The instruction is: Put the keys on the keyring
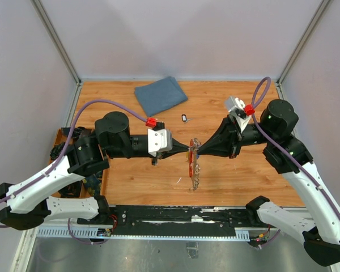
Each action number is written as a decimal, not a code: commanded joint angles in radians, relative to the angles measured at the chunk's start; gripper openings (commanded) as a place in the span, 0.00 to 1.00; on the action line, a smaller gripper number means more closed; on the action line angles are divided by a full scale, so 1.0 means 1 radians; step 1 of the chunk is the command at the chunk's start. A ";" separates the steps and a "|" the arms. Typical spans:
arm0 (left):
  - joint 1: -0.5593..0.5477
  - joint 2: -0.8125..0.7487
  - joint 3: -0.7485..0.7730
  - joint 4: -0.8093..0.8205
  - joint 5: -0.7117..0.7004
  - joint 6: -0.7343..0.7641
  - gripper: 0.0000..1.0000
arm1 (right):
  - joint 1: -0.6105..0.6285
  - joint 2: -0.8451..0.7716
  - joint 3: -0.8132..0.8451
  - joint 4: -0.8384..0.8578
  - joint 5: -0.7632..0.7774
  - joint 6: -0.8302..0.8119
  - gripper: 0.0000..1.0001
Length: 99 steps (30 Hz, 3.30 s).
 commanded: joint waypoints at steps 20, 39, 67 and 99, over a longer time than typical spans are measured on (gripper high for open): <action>-0.037 0.016 0.026 0.031 -0.014 0.007 0.01 | -0.014 0.010 -0.037 0.095 -0.046 0.082 0.00; -0.046 0.018 0.021 0.035 -0.023 0.003 0.00 | -0.013 0.011 -0.046 0.069 -0.004 0.069 0.01; -0.051 0.018 0.008 0.044 -0.043 0.003 0.01 | -0.068 -0.028 -0.065 0.172 0.071 0.174 0.01; -0.054 0.018 -0.048 0.153 -0.178 -0.064 0.05 | -0.068 -0.122 -0.221 0.486 0.326 0.454 0.00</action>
